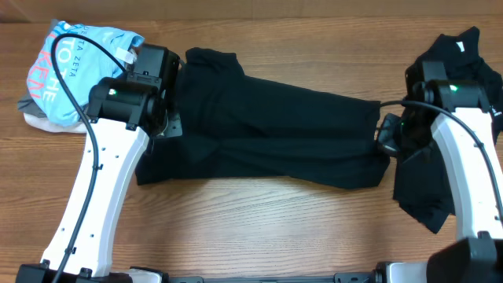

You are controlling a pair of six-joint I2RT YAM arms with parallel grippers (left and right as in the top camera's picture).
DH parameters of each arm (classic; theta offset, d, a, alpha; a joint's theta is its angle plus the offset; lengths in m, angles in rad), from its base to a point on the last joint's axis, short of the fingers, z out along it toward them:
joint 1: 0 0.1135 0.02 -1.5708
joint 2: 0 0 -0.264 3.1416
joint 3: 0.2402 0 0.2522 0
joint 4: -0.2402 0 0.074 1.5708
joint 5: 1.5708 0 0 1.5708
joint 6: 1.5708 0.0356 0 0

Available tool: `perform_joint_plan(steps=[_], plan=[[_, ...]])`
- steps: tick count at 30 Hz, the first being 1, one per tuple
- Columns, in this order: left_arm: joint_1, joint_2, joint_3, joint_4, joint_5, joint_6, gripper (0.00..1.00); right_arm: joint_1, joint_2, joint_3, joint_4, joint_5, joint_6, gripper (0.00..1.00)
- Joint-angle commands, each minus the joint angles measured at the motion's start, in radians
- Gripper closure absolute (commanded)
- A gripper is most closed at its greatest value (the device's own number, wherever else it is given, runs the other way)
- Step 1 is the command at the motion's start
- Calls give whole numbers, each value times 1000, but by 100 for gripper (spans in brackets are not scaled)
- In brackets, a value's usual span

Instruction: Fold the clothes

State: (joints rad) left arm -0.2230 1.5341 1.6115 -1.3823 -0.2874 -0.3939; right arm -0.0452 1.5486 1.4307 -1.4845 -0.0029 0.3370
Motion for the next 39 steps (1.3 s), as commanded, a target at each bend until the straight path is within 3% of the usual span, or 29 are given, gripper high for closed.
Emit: perform_joint_plan(steps=[1, 10, 21, 25, 31, 39], plan=[[0, -12, 71, -29, -42, -6, 96, -3, -92, 26, -31, 1, 35, 96], [34, -31, 103, -159, -44, -14, 96, -3, -318, 26, -158, 2, 60, 96], [33, -76, 71, -209, 25, -26, 96, -3, -315, -1, -145, 10, 48, 96], [33, -76, -18, -125, 26, -31, 96, -3, -272, -24, -98, 10, 27, 96], [33, -55, -217, 131, 26, -41, 96, -3, -143, -24, -11, 10, 2, 96], [33, 45, -264, 356, 22, -41, 96, -3, 32, -26, 155, 9, -13, 96]])
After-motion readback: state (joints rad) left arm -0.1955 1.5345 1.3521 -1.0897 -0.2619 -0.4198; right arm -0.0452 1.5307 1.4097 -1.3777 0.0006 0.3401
